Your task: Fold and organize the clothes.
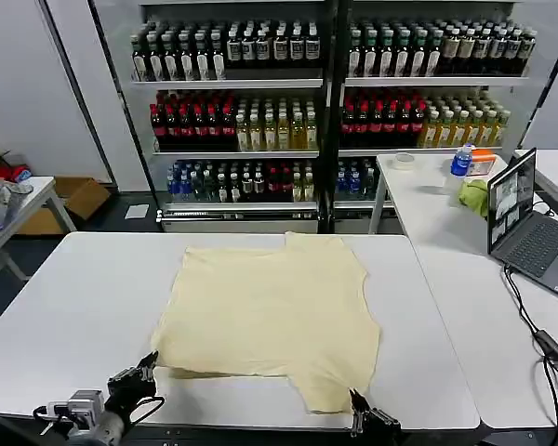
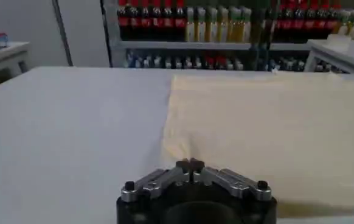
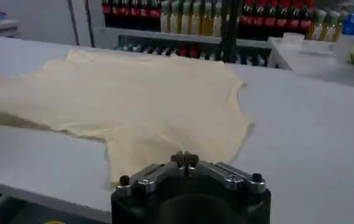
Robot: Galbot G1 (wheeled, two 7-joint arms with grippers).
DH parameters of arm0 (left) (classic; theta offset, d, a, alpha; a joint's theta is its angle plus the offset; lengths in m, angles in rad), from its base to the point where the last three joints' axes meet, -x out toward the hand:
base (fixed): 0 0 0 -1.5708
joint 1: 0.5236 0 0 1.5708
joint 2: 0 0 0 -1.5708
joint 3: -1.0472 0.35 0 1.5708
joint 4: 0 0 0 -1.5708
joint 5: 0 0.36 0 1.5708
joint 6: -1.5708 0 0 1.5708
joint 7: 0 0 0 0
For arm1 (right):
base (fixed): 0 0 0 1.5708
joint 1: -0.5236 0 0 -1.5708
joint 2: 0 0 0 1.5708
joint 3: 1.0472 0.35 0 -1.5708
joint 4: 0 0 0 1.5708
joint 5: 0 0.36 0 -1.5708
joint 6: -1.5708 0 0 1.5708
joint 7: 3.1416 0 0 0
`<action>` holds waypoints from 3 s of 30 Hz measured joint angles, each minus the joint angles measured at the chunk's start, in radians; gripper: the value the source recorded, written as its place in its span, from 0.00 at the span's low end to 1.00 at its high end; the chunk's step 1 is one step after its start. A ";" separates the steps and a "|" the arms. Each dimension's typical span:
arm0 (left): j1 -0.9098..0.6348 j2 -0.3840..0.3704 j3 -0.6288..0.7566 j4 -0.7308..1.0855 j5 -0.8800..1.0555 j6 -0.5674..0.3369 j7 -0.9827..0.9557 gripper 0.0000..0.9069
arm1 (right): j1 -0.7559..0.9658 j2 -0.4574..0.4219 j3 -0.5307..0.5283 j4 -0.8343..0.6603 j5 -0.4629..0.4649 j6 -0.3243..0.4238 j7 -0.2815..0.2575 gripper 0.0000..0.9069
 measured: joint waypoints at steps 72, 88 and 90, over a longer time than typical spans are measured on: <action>-0.206 0.169 0.113 0.221 0.042 -0.033 0.031 1.00 | 0.630 -0.101 -0.157 -0.369 0.022 -0.017 -0.016 1.00; -0.169 0.150 0.099 0.206 0.016 -0.068 0.030 1.00 | 0.424 -0.047 -0.021 -0.295 0.068 -0.047 0.027 1.00; -0.170 0.150 0.103 0.211 0.013 -0.068 0.030 1.00 | 0.412 -0.040 -0.011 -0.295 0.083 -0.055 0.036 1.00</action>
